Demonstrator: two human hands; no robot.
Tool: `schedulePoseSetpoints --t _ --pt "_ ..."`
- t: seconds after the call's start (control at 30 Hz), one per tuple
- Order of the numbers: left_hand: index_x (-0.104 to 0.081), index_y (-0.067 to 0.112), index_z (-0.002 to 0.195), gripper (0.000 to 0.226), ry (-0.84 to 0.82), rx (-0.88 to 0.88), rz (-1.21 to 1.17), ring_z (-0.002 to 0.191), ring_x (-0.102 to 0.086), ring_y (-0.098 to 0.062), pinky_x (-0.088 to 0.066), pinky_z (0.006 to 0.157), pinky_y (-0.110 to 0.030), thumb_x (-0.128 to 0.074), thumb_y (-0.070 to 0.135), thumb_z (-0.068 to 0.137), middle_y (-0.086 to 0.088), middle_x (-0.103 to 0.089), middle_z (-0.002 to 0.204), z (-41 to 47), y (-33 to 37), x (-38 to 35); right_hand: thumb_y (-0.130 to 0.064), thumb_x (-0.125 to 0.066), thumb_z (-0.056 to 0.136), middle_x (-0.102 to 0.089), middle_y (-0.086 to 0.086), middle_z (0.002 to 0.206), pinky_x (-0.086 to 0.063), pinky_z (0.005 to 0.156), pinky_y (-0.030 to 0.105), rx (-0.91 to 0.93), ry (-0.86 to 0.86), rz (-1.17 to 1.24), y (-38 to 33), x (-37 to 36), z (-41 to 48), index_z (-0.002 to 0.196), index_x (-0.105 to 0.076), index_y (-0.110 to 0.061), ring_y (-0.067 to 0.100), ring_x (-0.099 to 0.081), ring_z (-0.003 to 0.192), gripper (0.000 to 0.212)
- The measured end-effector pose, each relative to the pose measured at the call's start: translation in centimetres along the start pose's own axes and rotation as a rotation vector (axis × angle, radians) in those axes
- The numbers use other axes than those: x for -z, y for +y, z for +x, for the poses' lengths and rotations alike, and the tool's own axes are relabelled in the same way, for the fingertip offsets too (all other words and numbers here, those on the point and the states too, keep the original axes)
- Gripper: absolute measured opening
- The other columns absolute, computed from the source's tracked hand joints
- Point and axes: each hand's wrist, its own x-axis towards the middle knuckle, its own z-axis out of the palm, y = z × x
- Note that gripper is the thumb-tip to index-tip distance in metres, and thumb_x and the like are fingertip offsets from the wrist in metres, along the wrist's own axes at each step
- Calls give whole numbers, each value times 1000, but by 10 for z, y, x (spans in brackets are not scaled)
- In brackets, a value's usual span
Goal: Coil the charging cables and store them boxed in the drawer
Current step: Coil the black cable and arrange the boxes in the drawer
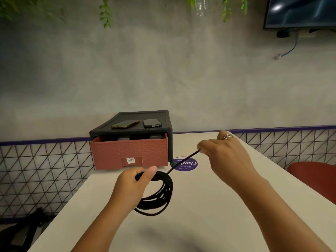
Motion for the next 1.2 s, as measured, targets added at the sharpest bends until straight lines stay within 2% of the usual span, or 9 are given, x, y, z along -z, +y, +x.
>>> schedulePoseSetpoints --t 0.13,0.23,0.3,0.43,0.6,0.8,0.9,1.0,1.2 --pt "-65 9 71 45 -177 61 -77 47 -47 -4 -41 53 -22 -75 49 52 7 -52 50 -6 13 2 18 -78 43 -60 2 54 -30 44 21 53 74 0 11 -20 7 72 -64 -9 24 -49 51 42" --pt "-67 9 74 48 -151 40 -120 50 -49 -5 -42 56 -24 -76 49 49 5 -56 55 -9 18 -2 13 -79 54 -64 5 64 -35 47 24 -56 142 102 8 -34 8 76 -65 -8 28 -55 54 33" --pt "-67 7 74 56 -91 5 -186 46 -43 -5 -39 50 -20 -70 58 51 7 -49 51 -11 22 -7 3 -69 76 -63 2 74 -38 55 26 -313 134 398 -5 -33 9 78 -64 -11 28 -57 62 15" --pt "-65 13 65 45 -23 29 -357 39 -34 -5 -34 46 -19 -69 58 65 10 -38 41 -11 30 -15 -5 -55 90 -59 -4 66 -48 60 17 -758 -71 1210 -38 -29 8 71 -57 -16 13 -58 62 22" --pt "-60 30 47 34 100 86 -364 46 -38 -11 -37 47 -19 -61 47 76 10 -39 38 -7 30 -17 1 -44 92 -61 9 68 -50 56 23 -859 -368 1755 -60 -25 -4 74 -58 -7 20 -58 61 25" --pt "-61 16 63 44 209 25 -262 50 -45 -12 -40 56 -32 -57 60 59 10 -48 44 -9 30 -23 -14 -47 83 -61 7 72 -45 63 27 -887 -423 1991 -67 -26 -15 86 -69 -12 15 -57 71 22" --pt "-58 13 60 50 218 -12 -226 46 -43 -7 -39 52 -27 -55 63 59 11 -47 43 -9 30 -28 -13 -57 71 -58 -4 70 -44 67 24 -746 -413 1902 -73 -26 -19 86 -68 -21 9 -54 70 20" --pt "-50 16 52 42 215 -9 -212 45 -41 -10 -36 49 -23 -63 52 71 9 -44 39 -9 28 -33 -2 -59 82 -55 -9 63 -41 64 19 -673 -346 1498 -75 -28 -18 77 -61 -27 8 -52 63 26" --pt "-45 15 50 43 252 -73 -169 45 -40 -5 -32 45 -15 -70 36 77 12 -42 40 -11 21 -33 -27 -55 81 -58 -4 74 -39 55 22 -557 -340 824 -77 -33 -25 92 -58 -18 12 -51 65 15"
